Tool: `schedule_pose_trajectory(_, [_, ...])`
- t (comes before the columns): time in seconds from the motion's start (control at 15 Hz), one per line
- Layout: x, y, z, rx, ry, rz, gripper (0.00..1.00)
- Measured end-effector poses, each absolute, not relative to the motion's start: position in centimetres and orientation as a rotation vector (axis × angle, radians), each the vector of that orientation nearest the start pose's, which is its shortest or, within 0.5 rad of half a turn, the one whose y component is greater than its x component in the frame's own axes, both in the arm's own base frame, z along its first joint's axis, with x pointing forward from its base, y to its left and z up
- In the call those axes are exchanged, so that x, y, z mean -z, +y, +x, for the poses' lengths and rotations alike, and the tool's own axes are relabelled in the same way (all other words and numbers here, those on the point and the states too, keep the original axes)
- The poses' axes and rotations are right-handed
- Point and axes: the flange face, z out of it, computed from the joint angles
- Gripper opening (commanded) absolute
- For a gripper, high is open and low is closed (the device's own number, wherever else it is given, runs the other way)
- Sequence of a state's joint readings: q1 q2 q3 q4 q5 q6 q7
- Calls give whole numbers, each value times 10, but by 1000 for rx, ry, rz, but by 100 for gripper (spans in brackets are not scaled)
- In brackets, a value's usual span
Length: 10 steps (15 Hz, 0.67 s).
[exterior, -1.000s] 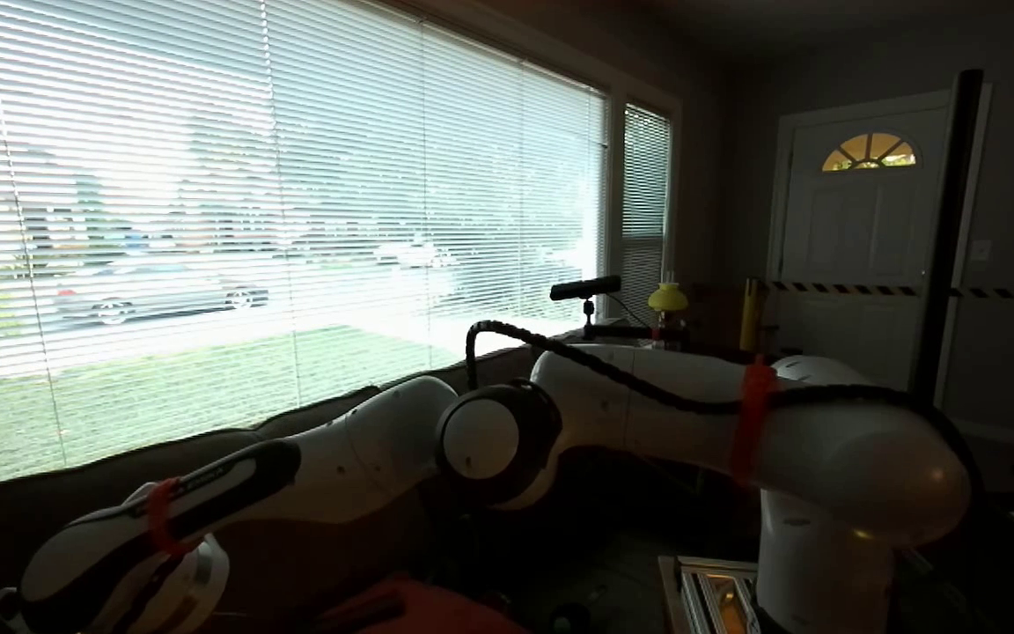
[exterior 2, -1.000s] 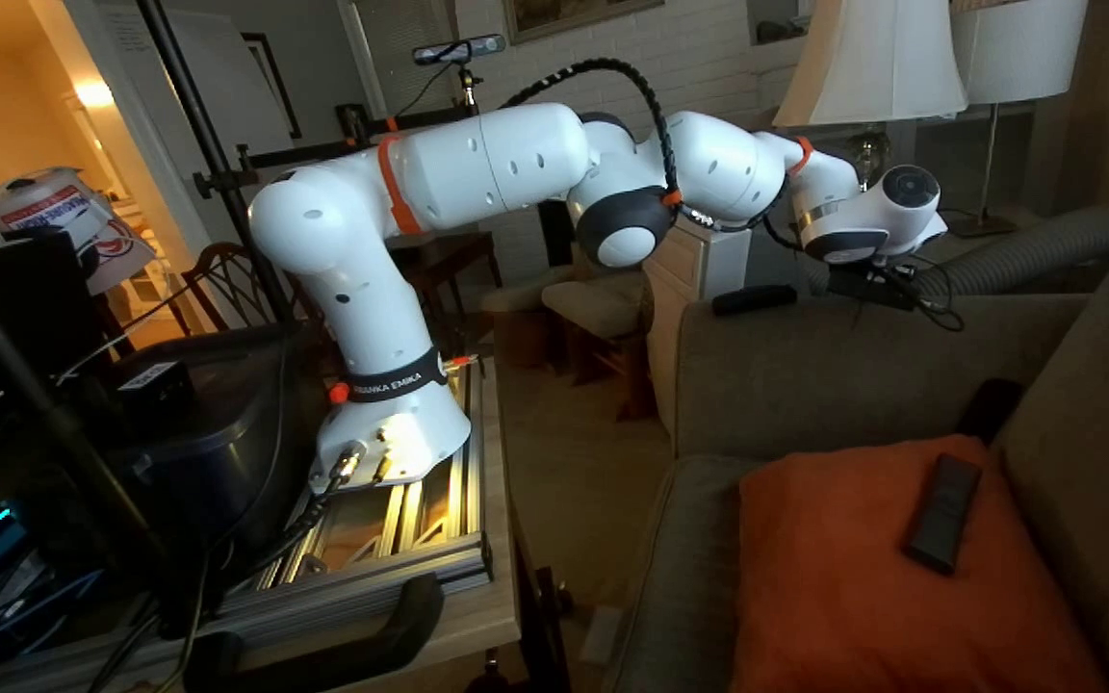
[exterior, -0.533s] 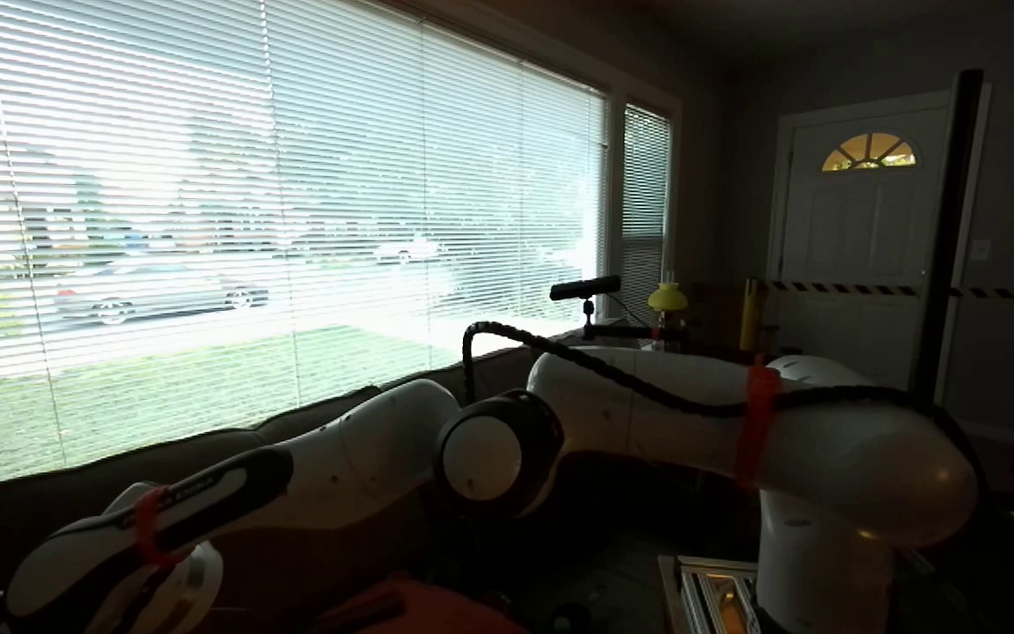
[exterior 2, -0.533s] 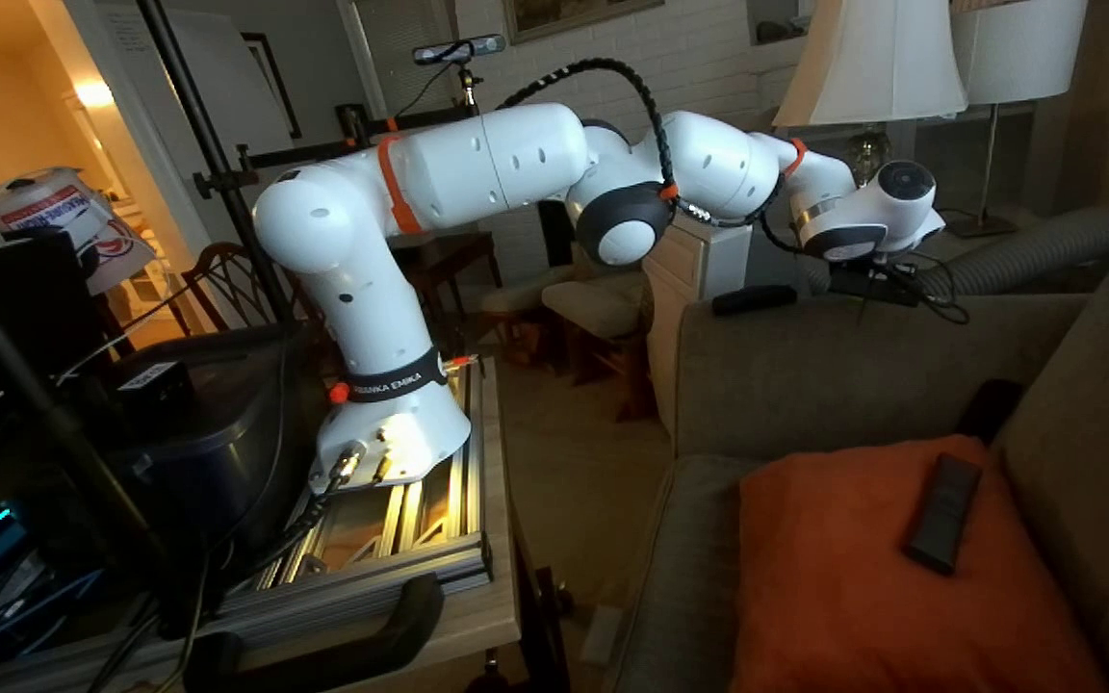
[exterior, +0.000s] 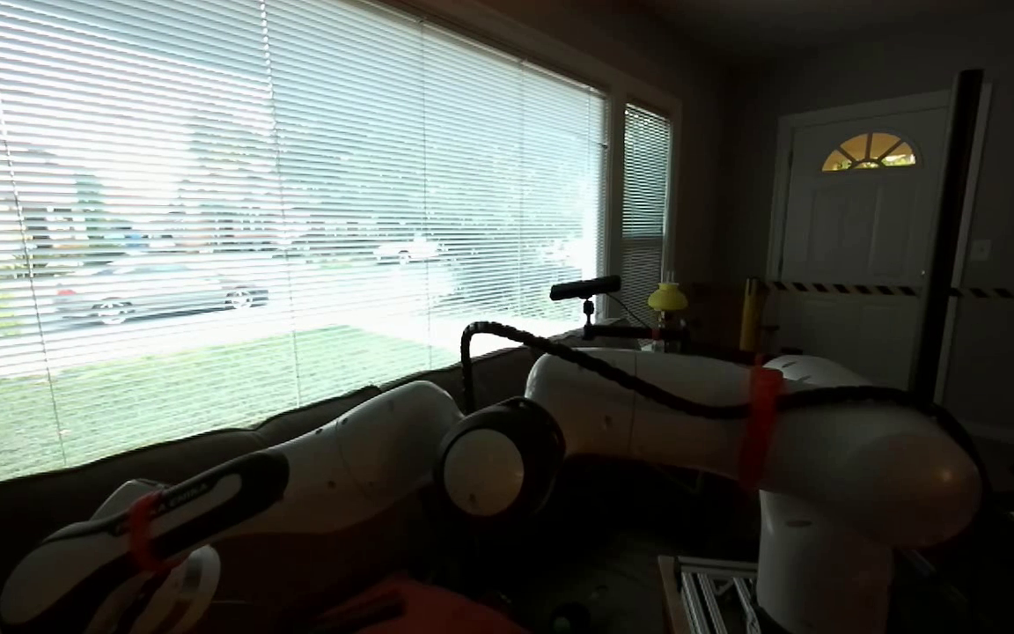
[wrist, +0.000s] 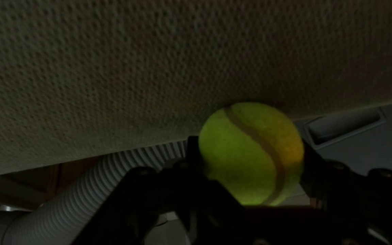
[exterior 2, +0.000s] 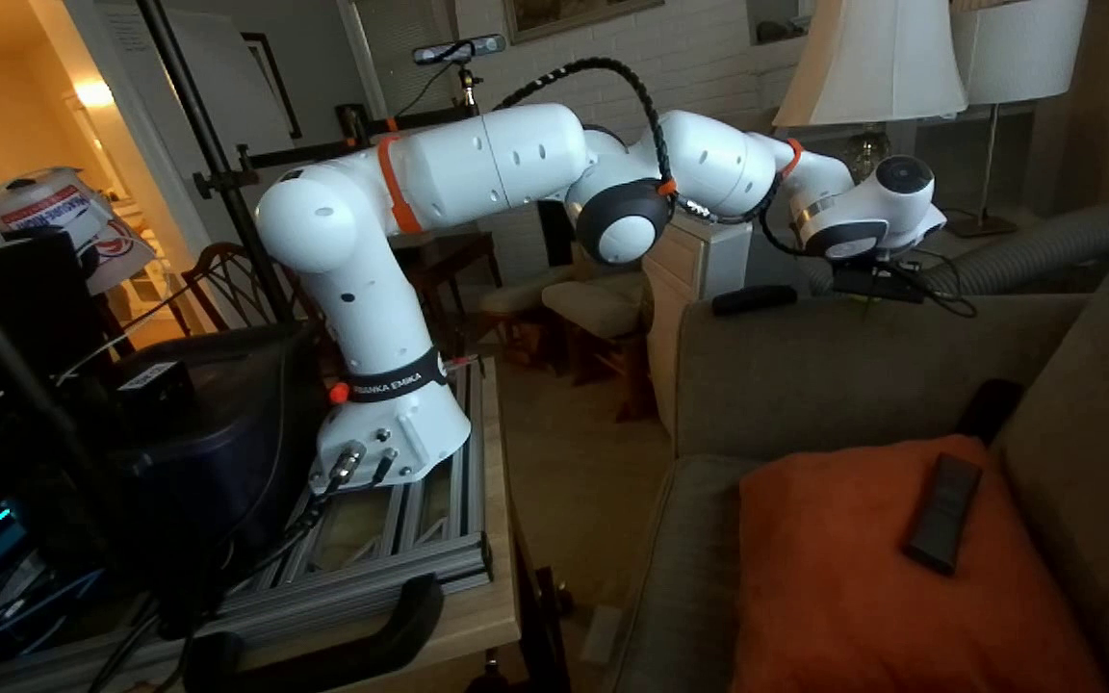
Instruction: Pick the tennis ball up and place it on the left armrest of the couch
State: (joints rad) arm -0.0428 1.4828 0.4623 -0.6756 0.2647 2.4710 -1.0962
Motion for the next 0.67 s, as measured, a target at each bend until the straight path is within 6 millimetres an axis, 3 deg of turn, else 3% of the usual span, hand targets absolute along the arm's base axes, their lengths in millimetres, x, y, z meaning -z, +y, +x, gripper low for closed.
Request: schedule_pose_trajectory(0.67, [-104, 101, 814, 798, -1073, -2468, 42])
